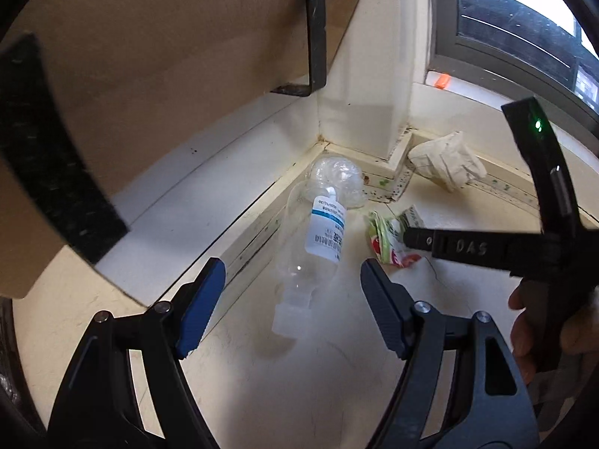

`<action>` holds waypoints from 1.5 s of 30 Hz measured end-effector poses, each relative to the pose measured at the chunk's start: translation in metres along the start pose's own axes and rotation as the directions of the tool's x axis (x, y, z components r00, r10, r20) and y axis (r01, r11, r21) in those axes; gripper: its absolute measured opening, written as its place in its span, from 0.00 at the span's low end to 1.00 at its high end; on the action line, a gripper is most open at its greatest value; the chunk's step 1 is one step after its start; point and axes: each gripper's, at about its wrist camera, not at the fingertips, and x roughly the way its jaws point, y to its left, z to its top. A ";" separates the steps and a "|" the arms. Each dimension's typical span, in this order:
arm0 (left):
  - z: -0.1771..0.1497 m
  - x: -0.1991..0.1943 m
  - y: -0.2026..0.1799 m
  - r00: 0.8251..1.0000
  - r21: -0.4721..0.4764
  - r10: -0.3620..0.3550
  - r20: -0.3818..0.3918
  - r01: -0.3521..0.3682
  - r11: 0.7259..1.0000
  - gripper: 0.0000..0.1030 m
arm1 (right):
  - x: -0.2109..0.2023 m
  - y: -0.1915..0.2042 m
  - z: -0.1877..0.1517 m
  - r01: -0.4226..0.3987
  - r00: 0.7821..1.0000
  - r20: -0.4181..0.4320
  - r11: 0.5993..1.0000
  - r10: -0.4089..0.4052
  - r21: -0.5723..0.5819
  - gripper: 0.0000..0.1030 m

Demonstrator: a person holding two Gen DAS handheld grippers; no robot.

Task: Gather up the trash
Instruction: 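Grasp the clear water bottle with the left tool while the right tool grasps the green wrapper, then carry the bottle and green wrapper down over the trash bin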

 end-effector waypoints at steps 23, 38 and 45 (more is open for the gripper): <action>0.010 0.072 -0.028 0.987 0.076 0.129 -0.091 -0.123 0.990 0.75 | -0.006 -0.019 -0.030 -0.045 0.996 0.079 0.998 0.048 -0.040 0.04; 0.009 0.082 -0.026 0.987 0.041 0.078 -0.138 -0.073 0.996 0.53 | -0.029 -0.013 -0.041 -0.044 0.994 0.095 0.999 0.045 -0.018 0.04; 0.002 0.059 -0.030 0.990 0.073 0.044 -0.135 -0.034 0.997 0.52 | -0.049 -0.008 -0.056 -0.027 0.995 0.095 1.000 0.027 0.001 0.04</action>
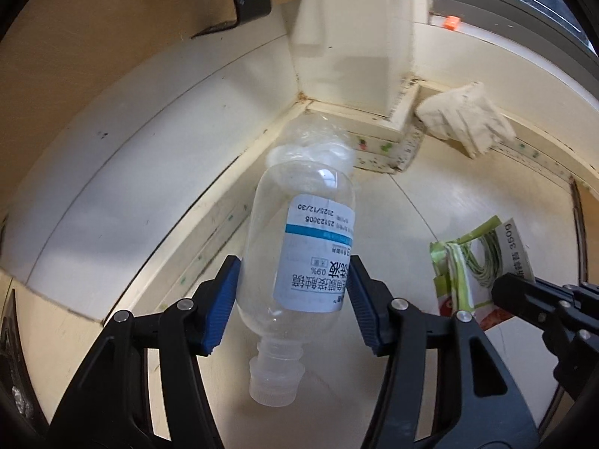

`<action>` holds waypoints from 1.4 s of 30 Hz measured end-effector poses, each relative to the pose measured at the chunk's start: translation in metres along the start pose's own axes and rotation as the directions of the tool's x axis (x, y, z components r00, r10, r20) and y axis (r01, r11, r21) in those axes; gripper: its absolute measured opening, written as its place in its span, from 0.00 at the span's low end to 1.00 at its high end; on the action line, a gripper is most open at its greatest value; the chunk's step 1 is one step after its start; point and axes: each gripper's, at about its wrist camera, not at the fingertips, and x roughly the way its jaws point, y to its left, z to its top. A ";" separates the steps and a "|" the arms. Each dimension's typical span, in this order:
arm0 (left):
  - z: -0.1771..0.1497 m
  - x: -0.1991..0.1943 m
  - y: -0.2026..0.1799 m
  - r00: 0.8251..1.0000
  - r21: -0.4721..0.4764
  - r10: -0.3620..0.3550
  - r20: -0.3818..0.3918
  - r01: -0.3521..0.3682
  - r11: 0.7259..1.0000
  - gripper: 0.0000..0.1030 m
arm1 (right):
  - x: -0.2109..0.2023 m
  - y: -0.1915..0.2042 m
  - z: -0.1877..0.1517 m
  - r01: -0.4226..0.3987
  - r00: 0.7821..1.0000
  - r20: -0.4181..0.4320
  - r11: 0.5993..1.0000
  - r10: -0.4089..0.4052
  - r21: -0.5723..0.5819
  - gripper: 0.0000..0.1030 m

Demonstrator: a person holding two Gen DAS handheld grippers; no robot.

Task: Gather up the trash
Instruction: 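Carry the bottle and green wrapper down over the trash bin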

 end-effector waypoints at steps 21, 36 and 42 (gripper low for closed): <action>-0.150 -0.206 0.088 0.968 0.134 -0.249 0.019 0.245 0.960 0.52 | -0.149 0.116 -0.180 0.073 0.994 0.077 0.995 -0.078 0.062 0.04; -0.301 -0.280 0.178 0.923 0.213 -0.383 -0.038 0.382 0.899 0.52 | -0.205 0.235 -0.386 0.145 0.985 0.079 0.986 -0.152 0.083 0.04; -0.358 -0.279 0.191 0.908 0.230 -0.410 -0.090 0.419 0.878 0.52 | -0.200 0.250 -0.462 0.173 0.983 0.038 0.978 -0.178 0.119 0.04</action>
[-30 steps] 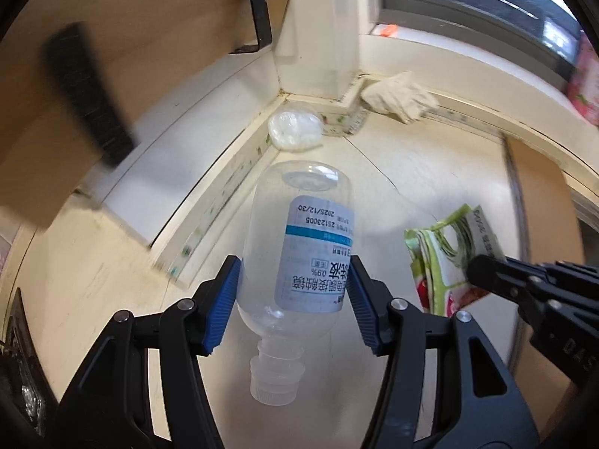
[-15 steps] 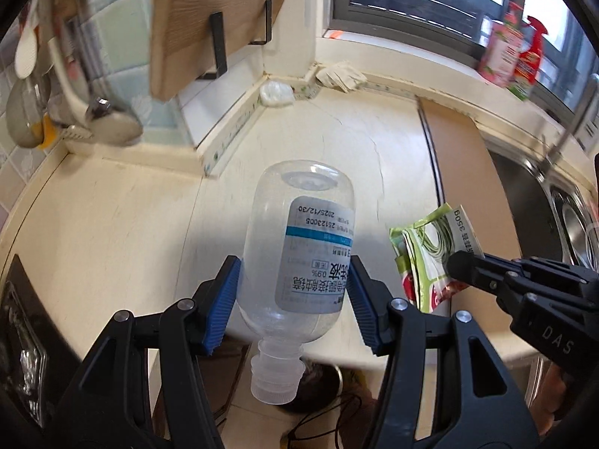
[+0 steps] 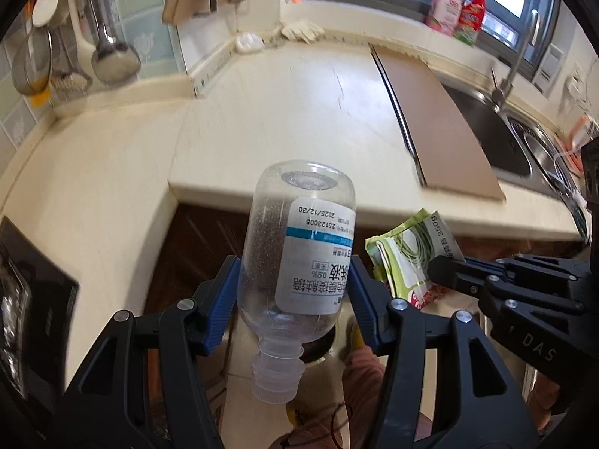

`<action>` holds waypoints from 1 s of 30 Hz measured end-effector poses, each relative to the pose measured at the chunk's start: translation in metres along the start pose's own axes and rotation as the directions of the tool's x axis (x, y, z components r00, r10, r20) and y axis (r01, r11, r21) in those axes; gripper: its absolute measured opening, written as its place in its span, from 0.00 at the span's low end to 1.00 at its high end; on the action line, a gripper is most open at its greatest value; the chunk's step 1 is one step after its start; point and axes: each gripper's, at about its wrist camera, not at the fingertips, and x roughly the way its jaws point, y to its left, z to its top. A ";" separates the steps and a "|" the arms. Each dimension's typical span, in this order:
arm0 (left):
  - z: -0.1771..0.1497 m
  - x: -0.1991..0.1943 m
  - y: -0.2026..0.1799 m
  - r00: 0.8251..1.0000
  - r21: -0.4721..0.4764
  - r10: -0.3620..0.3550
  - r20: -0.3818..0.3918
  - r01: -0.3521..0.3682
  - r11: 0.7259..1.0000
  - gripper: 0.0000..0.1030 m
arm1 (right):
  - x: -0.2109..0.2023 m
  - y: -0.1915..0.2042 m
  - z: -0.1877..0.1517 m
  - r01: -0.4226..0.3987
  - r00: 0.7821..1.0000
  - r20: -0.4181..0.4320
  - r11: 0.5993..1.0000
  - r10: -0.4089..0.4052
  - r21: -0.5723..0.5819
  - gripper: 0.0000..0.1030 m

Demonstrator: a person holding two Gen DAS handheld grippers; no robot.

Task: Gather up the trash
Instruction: 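Carry the bottle and green wrapper down over the trash bin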

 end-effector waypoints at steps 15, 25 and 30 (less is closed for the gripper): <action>-0.088 0.073 0.011 0.988 -0.032 0.003 -0.157 -0.008 0.999 0.52 | 0.092 -0.027 -0.108 0.065 0.985 -0.164 0.994 -0.049 0.093 0.04; -0.147 0.191 0.025 0.975 -0.096 0.018 -0.223 -0.040 0.995 0.52 | 0.207 -0.071 -0.165 0.124 0.964 -0.250 0.983 -0.086 0.138 0.04; -0.178 0.264 0.035 0.968 -0.128 0.028 -0.250 -0.061 0.990 0.52 | 0.267 -0.101 -0.188 0.147 0.958 -0.270 0.977 -0.102 0.152 0.04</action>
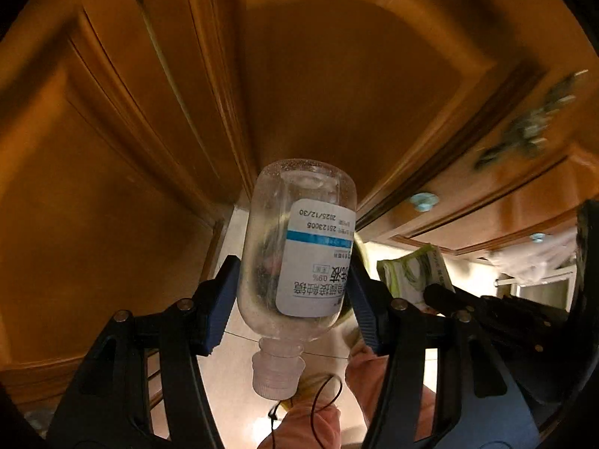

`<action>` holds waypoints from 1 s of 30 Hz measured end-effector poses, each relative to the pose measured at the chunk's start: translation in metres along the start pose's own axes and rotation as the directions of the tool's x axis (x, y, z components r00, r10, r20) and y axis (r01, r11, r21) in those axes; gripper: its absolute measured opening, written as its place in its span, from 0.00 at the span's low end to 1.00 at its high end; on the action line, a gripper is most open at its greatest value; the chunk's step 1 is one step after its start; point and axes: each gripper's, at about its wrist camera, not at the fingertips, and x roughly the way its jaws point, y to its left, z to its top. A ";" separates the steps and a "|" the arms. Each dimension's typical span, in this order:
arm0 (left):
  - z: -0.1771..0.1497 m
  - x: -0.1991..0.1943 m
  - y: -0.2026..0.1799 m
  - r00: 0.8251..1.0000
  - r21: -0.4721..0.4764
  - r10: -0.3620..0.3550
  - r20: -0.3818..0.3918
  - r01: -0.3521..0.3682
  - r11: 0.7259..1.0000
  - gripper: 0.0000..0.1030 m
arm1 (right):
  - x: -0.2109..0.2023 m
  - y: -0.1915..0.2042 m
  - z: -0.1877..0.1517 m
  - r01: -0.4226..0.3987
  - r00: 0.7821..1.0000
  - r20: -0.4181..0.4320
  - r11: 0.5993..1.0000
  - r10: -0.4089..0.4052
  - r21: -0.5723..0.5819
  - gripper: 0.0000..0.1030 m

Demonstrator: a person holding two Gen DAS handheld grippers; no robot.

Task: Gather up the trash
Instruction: 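Carry the bottle and green wrapper down over the trash bin, then open both tools to drop the bottle and wrapper into the bin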

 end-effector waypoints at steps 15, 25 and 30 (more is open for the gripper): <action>-0.008 0.126 -0.001 0.995 0.004 0.021 -0.097 -0.021 1.000 0.69 | 0.139 -0.029 0.017 0.019 0.997 -0.076 1.000 -0.018 0.007 0.06; -0.013 0.109 -0.016 0.991 0.034 0.034 -0.129 -0.030 0.999 0.85 | 0.116 -0.025 0.015 0.069 0.995 -0.065 0.996 -0.072 -0.049 0.40; -0.009 0.073 -0.023 0.992 0.060 0.034 -0.125 -0.027 0.998 0.85 | 0.083 -0.023 0.013 0.069 0.996 -0.056 0.997 -0.072 -0.045 0.40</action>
